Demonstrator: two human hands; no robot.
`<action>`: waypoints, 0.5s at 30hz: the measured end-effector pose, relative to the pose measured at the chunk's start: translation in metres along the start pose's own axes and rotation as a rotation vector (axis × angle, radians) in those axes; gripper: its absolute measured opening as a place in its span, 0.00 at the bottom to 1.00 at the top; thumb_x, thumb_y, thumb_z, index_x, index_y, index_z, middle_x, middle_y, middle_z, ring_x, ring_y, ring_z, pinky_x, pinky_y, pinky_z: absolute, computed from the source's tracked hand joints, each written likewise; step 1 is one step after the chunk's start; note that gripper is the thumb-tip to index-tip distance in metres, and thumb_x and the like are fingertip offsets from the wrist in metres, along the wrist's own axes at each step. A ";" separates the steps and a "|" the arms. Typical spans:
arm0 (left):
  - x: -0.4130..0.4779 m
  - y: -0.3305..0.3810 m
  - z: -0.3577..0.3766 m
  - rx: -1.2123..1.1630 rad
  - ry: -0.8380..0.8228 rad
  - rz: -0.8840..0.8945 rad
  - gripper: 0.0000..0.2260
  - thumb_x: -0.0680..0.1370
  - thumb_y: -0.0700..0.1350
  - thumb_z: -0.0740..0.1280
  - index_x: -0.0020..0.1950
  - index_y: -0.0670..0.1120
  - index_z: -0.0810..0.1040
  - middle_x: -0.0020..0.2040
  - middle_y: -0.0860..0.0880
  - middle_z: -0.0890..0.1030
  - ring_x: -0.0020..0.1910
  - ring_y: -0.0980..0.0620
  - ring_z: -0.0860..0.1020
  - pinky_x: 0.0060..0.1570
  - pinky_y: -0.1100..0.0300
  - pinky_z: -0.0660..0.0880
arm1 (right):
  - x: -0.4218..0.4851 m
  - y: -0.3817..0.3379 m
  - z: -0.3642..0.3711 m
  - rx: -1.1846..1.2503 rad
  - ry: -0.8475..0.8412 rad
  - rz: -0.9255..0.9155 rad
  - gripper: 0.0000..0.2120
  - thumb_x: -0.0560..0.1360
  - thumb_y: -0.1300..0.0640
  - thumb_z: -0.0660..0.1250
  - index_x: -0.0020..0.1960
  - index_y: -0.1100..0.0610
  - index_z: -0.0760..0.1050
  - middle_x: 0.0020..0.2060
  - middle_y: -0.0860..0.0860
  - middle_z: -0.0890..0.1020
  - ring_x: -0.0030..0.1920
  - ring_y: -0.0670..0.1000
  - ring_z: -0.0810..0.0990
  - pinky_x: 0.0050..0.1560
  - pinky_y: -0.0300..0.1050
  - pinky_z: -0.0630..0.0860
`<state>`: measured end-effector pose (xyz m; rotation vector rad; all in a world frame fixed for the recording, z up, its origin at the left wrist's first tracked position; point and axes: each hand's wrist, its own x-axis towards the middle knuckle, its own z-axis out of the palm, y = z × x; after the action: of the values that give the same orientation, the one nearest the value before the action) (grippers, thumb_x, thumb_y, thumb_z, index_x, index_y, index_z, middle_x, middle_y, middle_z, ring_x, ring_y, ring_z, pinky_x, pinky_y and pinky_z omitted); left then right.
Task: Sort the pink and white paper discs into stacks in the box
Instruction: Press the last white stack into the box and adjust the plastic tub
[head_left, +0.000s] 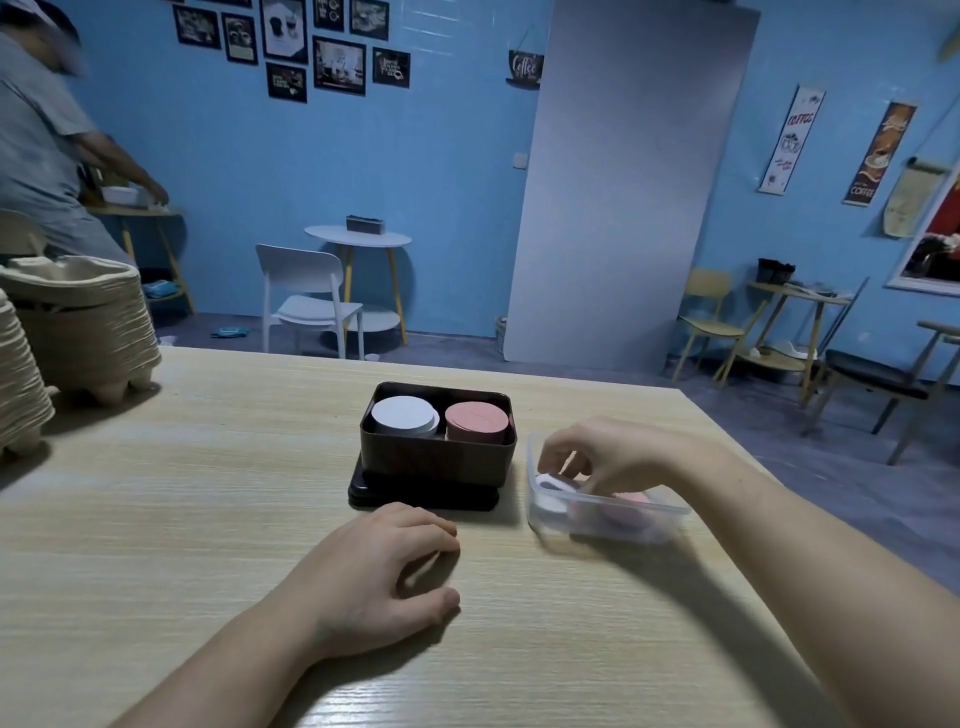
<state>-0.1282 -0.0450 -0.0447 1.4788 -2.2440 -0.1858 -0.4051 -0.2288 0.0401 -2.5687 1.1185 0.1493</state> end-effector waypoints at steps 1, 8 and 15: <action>0.000 0.000 0.000 -0.003 -0.001 -0.001 0.26 0.75 0.70 0.64 0.70 0.61 0.77 0.69 0.69 0.73 0.69 0.71 0.66 0.68 0.65 0.69 | -0.001 0.000 -0.002 0.022 0.007 0.003 0.17 0.69 0.57 0.80 0.51 0.42 0.78 0.52 0.40 0.84 0.54 0.41 0.84 0.56 0.51 0.84; 0.000 0.000 0.000 -0.021 0.001 -0.006 0.27 0.74 0.70 0.63 0.69 0.61 0.78 0.69 0.69 0.74 0.69 0.69 0.67 0.68 0.63 0.70 | -0.026 -0.007 -0.034 0.121 0.127 0.017 0.19 0.68 0.52 0.83 0.55 0.43 0.81 0.52 0.38 0.84 0.53 0.37 0.83 0.56 0.43 0.82; 0.000 0.001 -0.001 -0.029 0.005 0.001 0.25 0.75 0.68 0.65 0.68 0.59 0.78 0.68 0.68 0.74 0.68 0.68 0.67 0.66 0.63 0.70 | -0.005 -0.039 -0.039 0.439 0.375 -0.135 0.15 0.71 0.58 0.82 0.55 0.52 0.83 0.49 0.47 0.86 0.51 0.46 0.84 0.57 0.47 0.81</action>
<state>-0.1289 -0.0445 -0.0433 1.4611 -2.2289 -0.2129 -0.3817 -0.2137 0.0886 -2.3068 0.9567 -0.5688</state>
